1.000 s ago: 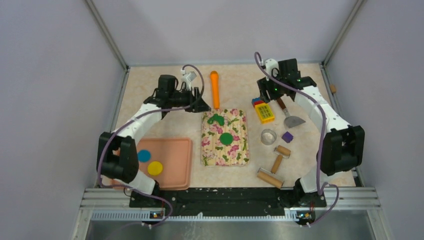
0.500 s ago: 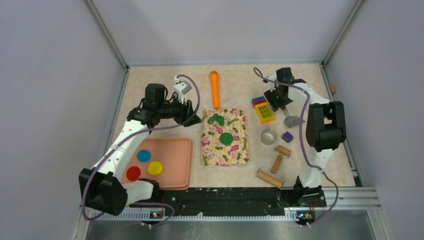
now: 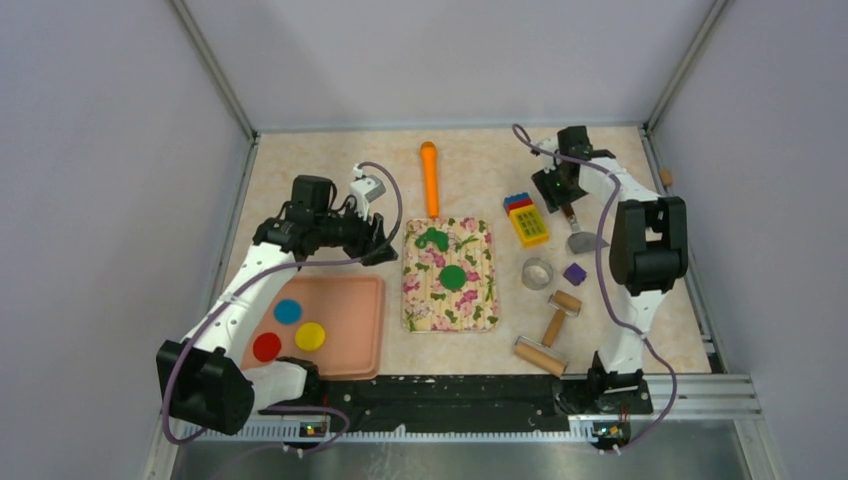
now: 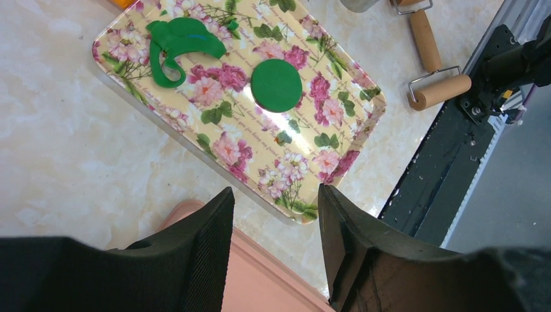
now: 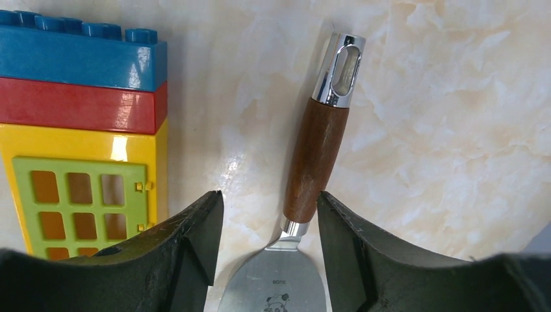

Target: Roll out the dumpling wrappers from the dough

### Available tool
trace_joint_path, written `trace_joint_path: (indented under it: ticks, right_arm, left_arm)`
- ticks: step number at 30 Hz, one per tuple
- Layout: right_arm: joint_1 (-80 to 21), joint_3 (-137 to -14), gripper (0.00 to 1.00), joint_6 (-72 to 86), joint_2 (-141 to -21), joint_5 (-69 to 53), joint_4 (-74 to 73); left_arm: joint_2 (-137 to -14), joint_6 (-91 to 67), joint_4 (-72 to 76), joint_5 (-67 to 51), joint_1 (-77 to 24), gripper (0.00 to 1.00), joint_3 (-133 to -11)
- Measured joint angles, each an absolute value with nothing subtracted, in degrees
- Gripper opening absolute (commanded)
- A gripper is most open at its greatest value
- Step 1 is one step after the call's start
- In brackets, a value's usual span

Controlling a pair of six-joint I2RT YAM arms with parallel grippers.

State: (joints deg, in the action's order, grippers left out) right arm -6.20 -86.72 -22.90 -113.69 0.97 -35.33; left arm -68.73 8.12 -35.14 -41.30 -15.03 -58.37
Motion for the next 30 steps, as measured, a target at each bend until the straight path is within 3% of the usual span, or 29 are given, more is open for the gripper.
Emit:
trace_joint_path:
  ticks: [9, 14, 19, 23, 25, 26, 30]
  right_arm:
    - [-2.81, -93.23, 0.59, -19.7, -116.29, -1.19, -37.15]
    - [-0.32, -94.21, 0.54, -17.74, -120.51, -2.66, -37.04]
    - [0.01, -93.97, 0.42, -16.93, -122.43, -4.14, -37.34]
    - [-0.01, -91.48, 0.22, -16.84, -121.32, -3.97, -35.03]
    - [-0.21, -89.62, 0.04, -16.64, -120.2, -2.39, -33.3]
    - [-0.25, -88.68, 0.0, -16.32, -119.55, -1.65, -32.45]
    - [-0.25, -82.85, 0.0, -15.81, -115.0, -0.01, -31.29]
  left_arm:
    - [-68.75, 10.41, -36.97, -41.56, -14.59, 0.55, -58.61]
    - [-69.52, 15.81, -43.55, -40.91, -14.52, 0.55, -62.15]
    - [-70.59, 18.02, -45.3, -40.51, -14.52, 0.55, -65.52]
    - [-70.91, 18.2, -45.3, -39.86, -14.52, 0.54, -66.22]
    - [-70.91, 18.15, -45.25, -39.72, -14.48, 0.54, -66.32]
    - [-70.91, 18.02, -45.12, -39.72, -14.5, 0.54, -66.32]
    - [-70.91, 16.36, -43.18, -39.46, -14.9, 0.55, -66.28]
